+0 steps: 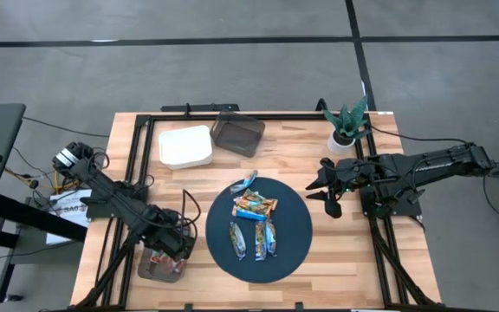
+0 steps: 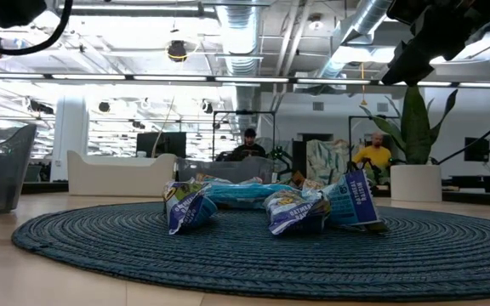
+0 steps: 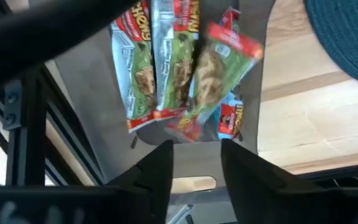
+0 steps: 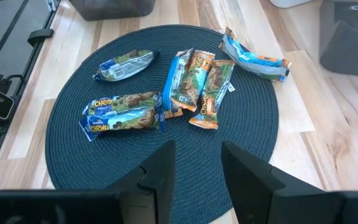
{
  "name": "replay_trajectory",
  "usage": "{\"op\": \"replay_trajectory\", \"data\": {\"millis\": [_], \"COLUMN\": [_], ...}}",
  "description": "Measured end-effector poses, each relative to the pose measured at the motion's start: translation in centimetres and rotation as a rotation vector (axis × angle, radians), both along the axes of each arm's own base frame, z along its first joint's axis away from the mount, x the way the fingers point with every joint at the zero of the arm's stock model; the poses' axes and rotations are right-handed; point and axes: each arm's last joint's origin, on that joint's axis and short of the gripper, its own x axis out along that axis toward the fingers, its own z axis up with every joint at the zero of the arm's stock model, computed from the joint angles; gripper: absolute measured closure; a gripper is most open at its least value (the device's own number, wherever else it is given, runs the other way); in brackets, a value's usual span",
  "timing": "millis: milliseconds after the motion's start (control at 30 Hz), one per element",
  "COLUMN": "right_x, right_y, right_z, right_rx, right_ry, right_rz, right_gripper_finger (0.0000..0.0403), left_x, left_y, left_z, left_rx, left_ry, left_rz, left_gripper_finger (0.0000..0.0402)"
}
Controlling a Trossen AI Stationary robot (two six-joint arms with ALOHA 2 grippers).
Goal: Pick and place Granola Bars by type
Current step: Put the yellow granola bar into the top black bin
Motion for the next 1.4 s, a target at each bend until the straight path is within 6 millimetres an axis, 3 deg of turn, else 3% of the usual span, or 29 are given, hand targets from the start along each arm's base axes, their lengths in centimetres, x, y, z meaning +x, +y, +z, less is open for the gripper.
{"op": "replay_trajectory", "data": {"millis": [167, 400, 533, 700, 933, 1233, 1400], "right_x": [0.0, 0.1, 0.2, 0.4, 2.5, 8.0, 10.2], "right_y": [0.0, 0.0, 0.0, 0.1, 0.3, -0.3, -1.0], "right_z": [0.0, 0.1, 0.2, 0.3, -1.5, -2.6, -5.1], "right_rx": [0.000, 0.004, 0.036, 0.080, 0.079, 0.067, 0.034], "right_ry": [0.000, -0.008, -0.028, -0.040, 0.055, 0.152, 0.270], "right_rz": [0.000, 0.002, -0.021, -0.054, -0.069, -0.117, -0.126], "right_gripper_finger": [0.0280, 0.0280, 0.0280, 0.0280, 0.0252, 0.0185, 0.0180], "left_x": [0.9, 4.9, 7.3, 8.8, 9.5, 9.2, 7.5], "left_y": [0.4, 2.4, 4.7, 8.5, 12.2, 13.3, 13.9], "left_z": [0.4, 1.8, 2.3, 2.3, 2.4, 4.7, 7.3], "left_rx": [0.072, 0.251, 0.295, 0.375, 0.452, 0.521, 0.609], "left_ry": [-0.122, -0.502, -0.629, -0.630, -0.621, -0.767, -0.859], "left_rz": [-0.003, 0.017, -0.039, -0.074, -0.091, -0.165, -0.198], "left_gripper_finger": [0.0239, 0.0241, 0.0250, 0.0258, 0.0260, 0.0260, 0.0260]}}
